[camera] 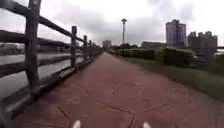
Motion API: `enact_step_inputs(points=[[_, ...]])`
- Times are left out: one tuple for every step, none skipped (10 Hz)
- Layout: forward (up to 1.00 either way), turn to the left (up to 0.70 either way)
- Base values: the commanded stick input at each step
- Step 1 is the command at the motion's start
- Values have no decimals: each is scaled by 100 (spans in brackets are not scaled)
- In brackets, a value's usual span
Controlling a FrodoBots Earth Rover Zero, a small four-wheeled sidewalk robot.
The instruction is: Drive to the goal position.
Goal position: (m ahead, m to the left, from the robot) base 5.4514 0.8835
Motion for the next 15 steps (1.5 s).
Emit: enact_step_inputs(points=[[85,-15],[85,9],[85,9],[85,9],[85,9],[85,9],[85,9],[85,9],[85,9],[85,9],[85,9],[85,9],[85,9],[85,9],[85,9]])
